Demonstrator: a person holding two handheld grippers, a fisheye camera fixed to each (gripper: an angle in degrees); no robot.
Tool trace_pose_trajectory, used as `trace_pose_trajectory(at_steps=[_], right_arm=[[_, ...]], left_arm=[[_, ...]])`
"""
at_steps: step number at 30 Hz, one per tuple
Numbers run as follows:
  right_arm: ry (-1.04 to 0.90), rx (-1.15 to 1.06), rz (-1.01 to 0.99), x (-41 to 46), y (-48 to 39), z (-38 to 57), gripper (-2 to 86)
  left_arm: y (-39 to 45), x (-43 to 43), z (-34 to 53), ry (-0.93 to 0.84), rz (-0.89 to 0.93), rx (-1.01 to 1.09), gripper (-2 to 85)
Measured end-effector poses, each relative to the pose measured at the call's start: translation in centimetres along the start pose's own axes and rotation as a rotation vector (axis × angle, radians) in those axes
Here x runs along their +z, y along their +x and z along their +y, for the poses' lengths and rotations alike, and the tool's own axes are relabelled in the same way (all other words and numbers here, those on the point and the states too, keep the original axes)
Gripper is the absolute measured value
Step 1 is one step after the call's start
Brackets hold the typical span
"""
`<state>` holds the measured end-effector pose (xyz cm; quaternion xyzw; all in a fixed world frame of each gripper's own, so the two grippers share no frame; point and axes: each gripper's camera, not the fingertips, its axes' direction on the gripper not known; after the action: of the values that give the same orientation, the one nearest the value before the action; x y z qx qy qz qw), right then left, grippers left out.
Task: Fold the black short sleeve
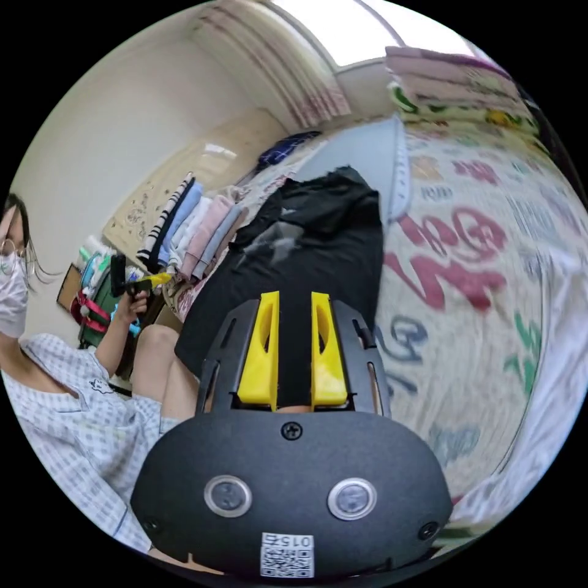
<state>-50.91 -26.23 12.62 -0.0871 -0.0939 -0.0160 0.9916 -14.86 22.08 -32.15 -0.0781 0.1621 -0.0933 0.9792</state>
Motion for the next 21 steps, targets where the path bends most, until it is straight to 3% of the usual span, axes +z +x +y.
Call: trace_pose_trajectory(at_steps=[2,6,10,14,17,21], right_arm=[[0.018,0.102,0.0,-2.2,1.2,1.8,9.0],[-0.026,0.247,0.099,-3.7,1.5,3.9,10.0],[-0.028,0.267,0.139,-3.6,0.5,3.4,10.3],[-0.014,0.278,0.15,-4.4,-0.3,1.9,9.5],[0.004,0.308,0.076,-5.7,-0.6,1.1,4.9],[0.028,0.279,0.151,-7.4,-3.4,1.5,0.8]], left_arm=[[-1.8,0.3,1.7,-0.074,-0.034,-0.044,7.7],[-4.1,-1.2,3.7,-0.013,0.1,-0.138,10.0],[-4.5,-2.7,5.9,0.078,0.084,-0.181,10.5],[-6.8,-0.9,8.2,-0.047,0.032,-0.251,10.7],[-7.8,-0.7,10.6,-0.048,0.07,-0.285,11.0],[-6.6,-2.4,13.0,-0.003,0.034,-0.257,10.6]])
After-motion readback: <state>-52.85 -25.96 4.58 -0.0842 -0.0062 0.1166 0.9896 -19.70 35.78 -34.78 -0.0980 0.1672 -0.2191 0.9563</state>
